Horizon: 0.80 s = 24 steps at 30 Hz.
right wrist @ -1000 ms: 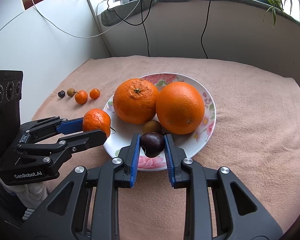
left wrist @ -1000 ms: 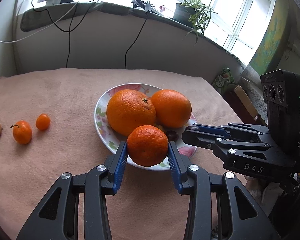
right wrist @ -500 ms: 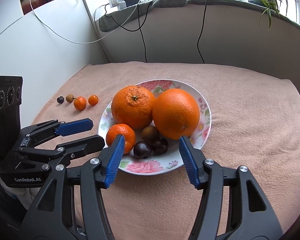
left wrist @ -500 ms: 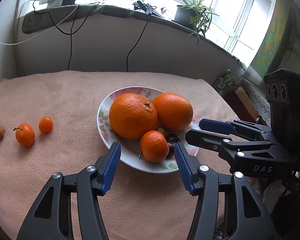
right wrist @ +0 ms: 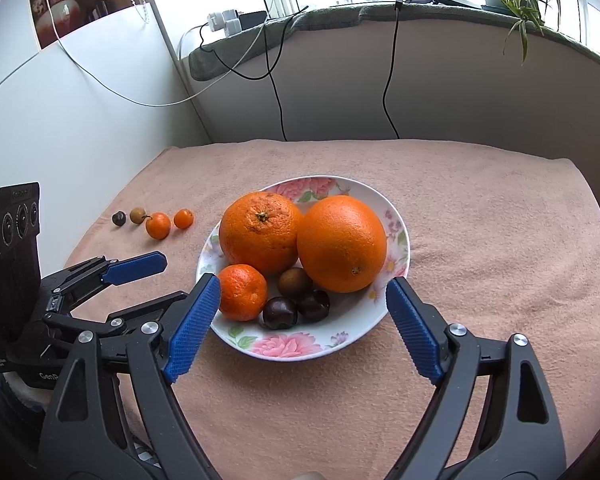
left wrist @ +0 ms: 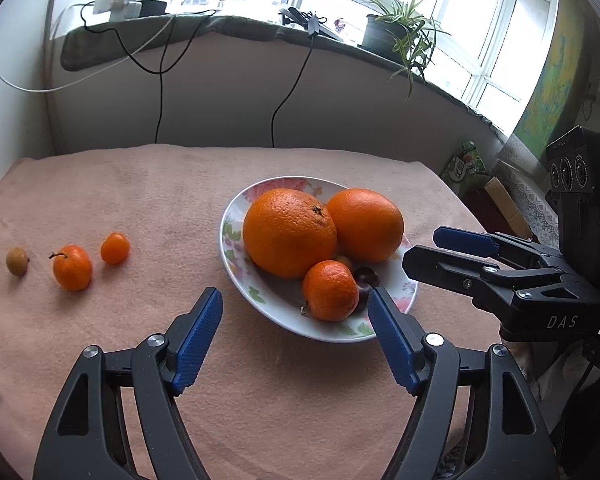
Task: Organize fruits
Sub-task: 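Withdraw both open grippers from the plate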
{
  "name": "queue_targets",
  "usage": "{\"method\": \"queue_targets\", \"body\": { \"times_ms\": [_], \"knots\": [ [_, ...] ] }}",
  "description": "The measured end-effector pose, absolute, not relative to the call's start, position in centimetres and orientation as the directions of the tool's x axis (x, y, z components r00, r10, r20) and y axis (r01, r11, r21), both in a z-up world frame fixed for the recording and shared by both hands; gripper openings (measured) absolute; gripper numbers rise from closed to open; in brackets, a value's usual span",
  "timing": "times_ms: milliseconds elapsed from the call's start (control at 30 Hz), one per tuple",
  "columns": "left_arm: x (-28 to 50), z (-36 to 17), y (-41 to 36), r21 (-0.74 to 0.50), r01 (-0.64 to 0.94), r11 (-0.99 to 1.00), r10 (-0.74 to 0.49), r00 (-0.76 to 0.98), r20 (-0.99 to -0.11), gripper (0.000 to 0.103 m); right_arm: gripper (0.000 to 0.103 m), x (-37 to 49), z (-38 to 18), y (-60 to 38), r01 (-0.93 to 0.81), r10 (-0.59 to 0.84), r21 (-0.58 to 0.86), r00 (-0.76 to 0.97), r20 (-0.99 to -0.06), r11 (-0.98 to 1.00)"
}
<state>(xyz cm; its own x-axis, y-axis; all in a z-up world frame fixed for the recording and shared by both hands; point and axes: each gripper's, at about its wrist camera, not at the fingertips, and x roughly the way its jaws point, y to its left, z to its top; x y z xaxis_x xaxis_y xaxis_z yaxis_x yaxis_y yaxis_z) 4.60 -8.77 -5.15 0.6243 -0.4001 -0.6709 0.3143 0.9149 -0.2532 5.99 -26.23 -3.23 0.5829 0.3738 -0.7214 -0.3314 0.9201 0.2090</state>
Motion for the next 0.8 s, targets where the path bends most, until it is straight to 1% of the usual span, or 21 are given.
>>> {"method": "queue_targets", "body": {
  "times_ms": [367, 800],
  "knots": [
    [4.3, -5.0, -5.3, -0.261, 0.243, 0.934, -0.356, 0.662, -0.659, 0.075, 0.088, 6.3, -2.8, -24.5, -0.368, 0.395, 0.205, 0.576, -0.715, 0.907],
    [3.3, -5.3, 1.6, -0.263, 0.089, 0.961, -0.246, 0.715, -0.654, 0.075, 0.088, 7.2, -2.1, -20.0, -0.450, 0.439, 0.190, 0.551, -0.710, 0.873]
  ]
}}
